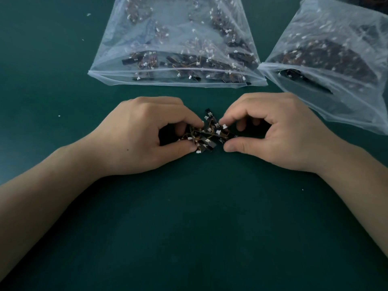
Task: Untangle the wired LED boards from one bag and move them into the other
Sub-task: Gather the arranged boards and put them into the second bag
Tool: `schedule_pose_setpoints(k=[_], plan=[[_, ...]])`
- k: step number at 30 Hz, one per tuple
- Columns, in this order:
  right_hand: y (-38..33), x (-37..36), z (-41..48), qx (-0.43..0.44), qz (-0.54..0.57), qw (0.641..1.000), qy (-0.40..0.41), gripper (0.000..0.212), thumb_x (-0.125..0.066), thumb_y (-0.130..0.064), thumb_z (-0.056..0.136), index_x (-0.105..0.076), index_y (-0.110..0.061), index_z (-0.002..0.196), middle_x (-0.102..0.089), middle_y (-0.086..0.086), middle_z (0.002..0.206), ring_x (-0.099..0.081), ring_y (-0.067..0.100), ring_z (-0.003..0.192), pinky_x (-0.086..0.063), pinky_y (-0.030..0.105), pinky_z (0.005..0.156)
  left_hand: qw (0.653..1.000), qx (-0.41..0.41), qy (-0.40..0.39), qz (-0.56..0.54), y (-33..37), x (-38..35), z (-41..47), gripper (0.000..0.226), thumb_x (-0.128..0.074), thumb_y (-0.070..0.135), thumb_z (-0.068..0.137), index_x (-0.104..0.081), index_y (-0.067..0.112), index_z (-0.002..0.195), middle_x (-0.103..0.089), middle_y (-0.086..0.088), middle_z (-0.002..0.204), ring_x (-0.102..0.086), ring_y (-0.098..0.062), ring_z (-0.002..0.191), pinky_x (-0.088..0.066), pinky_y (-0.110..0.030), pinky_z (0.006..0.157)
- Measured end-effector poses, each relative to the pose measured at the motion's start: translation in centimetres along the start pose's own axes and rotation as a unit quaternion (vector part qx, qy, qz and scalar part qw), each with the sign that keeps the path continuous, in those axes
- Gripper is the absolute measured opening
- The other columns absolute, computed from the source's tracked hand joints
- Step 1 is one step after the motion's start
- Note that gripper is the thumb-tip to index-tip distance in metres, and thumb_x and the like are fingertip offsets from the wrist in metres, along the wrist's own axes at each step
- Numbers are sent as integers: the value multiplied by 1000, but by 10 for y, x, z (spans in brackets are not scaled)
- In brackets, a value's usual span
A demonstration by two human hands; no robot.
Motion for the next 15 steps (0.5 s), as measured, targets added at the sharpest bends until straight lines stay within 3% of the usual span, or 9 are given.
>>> schedule_pose_setpoints(k=[2, 5, 9, 13, 15], plan=[[0, 2, -1, 13, 1, 1000, 5, 35, -89, -32, 84, -73, -24, 114, -69, -10, 107, -67, 17, 92, -48, 24, 76, 1000, 3, 2, 4, -1, 0, 0, 42, -72, 45, 88, -66, 37, 128, -60, 18, 91, -57, -7, 77, -46, -33, 66], [2, 5, -3, 20, -14, 1000, -8, 38, -74, -28, 87, -66, -26, 124, -64, -11, 112, -63, 18, 95, -45, 23, 77, 1000, 9, 3, 8, -2, 0, -1, 51, -71, 48, 86, -57, 42, 134, -60, 19, 93, -54, -5, 75, -43, -30, 65], [7, 4, -3, 2, -62, 998, -20, 48, -69, -23, 84, -63, -30, 131, -59, -15, 105, -56, 12, 91, -44, 20, 79, 1000, -5, 2, 16, -1, 1, -1, 47, -71, 47, 89, -62, 40, 134, -59, 19, 93, -55, -3, 76, -44, -29, 64], [5, -3, 0, -24, -102, 993, -61, 66, -61, -35, 86, -51, -30, 151, -50, -19, 107, -55, 11, 91, -48, 30, 79, 1000, -13, -3, 26, 0, 0, 0, 40, -70, 45, 92, -66, 38, 132, -58, 19, 93, -59, -11, 79, -50, -35, 67], [4, -4, 2, -34, -124, 990, -65, 66, -58, -39, 87, -51, -32, 152, -48, -20, 107, -55, 5, 92, -46, 26, 75, 999, -17, -3, 28, 1, -1, 1, 36, -69, 44, 93, -69, 37, 129, -58, 19, 94, -60, -14, 79, -52, -39, 68]])
Point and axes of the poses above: each hand's wrist, its own z-axis towards the middle knuckle, its own x-axis out of the back of the hand, y = z × x, the point moved 5 cm from there along z, towards the middle knuckle
